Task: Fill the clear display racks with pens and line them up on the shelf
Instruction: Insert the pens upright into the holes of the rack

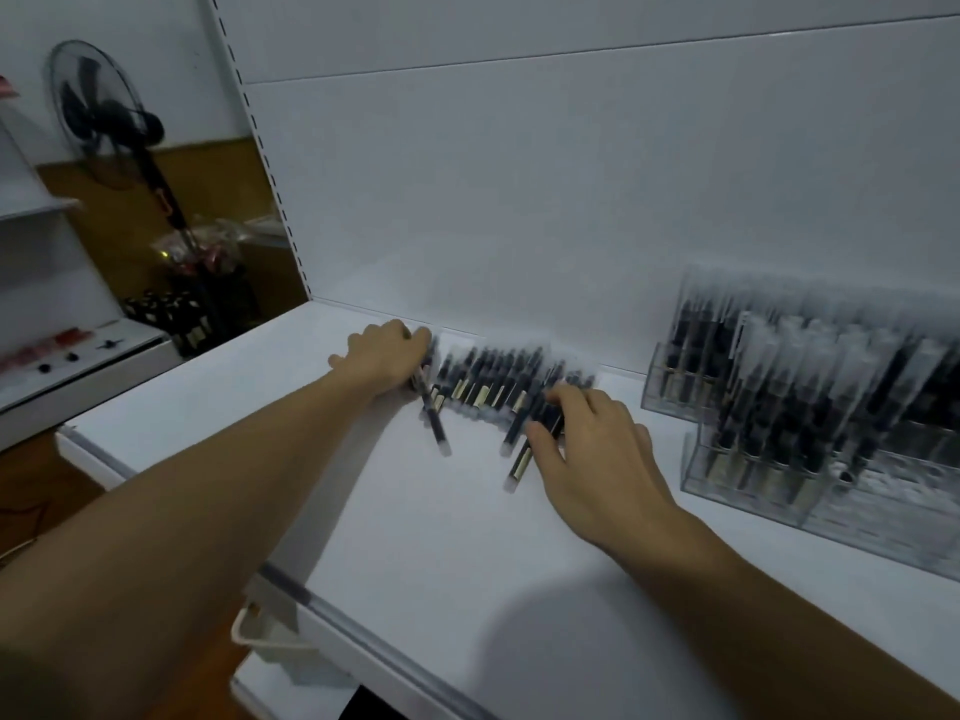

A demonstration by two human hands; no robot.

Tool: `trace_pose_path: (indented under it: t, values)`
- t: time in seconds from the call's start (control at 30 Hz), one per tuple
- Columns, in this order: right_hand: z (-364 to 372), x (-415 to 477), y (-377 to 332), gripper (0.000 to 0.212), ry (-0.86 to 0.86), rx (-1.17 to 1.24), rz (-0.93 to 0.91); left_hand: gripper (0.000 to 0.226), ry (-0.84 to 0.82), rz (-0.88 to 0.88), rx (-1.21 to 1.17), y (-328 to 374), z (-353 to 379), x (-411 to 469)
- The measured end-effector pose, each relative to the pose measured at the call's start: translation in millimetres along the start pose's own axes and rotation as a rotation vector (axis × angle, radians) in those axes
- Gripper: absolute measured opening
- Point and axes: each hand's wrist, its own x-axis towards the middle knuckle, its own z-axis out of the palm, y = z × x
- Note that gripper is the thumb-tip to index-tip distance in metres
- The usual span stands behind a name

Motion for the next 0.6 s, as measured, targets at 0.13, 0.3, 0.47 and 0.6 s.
trace_pose_path:
  t: [0.13, 0.3, 0.47, 0.6]
  values:
    - [-0.9, 1.4, 0.4, 0.041, -0.005, 0.027, 0.013, 0.048, -0.028, 0.025, 0.027, 14.4, 0.4, 13.4]
    - [-2.6, 2.8, 0.5, 0.041, -0.025, 0.043, 0.025, 0.028, -0.068, 0.075, 0.106, 24.8, -6.4, 19.5]
    - [-2.4, 1.9, 1.7, 0.042, -0.027, 0.031, 0.019, 0.028, -0.186, 0.056, 0.177, 39.6, -18.8, 17.1]
    - [-2.5, 1.5, 2.5, 0.041, -0.028, 0.024, 0.012, 0.028, -0.292, -0.009, 0.162, 42.9, -25.9, 15.0]
